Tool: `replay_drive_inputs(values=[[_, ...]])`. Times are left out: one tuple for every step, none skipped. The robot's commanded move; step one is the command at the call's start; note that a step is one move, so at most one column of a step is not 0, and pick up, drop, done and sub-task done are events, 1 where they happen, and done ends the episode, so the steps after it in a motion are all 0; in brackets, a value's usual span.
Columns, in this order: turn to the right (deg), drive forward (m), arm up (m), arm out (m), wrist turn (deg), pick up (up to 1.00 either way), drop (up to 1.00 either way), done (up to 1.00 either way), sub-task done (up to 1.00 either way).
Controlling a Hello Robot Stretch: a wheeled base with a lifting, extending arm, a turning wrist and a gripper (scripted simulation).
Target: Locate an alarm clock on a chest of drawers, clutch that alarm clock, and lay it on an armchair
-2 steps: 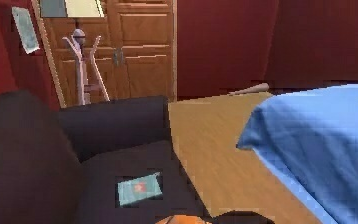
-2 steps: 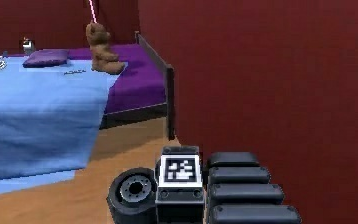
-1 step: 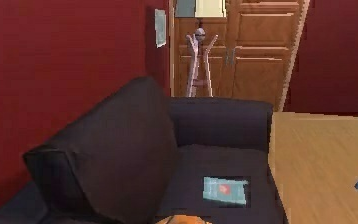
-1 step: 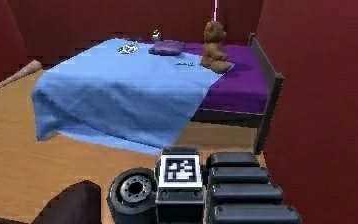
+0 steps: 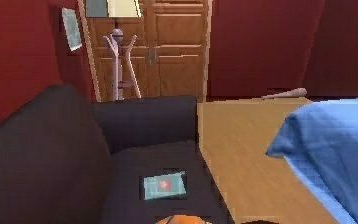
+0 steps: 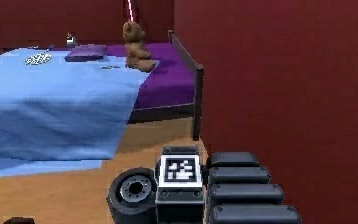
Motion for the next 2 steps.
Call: replay_drive_inputs(values=[[45.0,0.00,0.00,0.00,0.0,0.00,0.00,0.00,0.00],[21.0,0.00,0.00,0.00,0.0,0.00,0.00,0.00,0.00]])
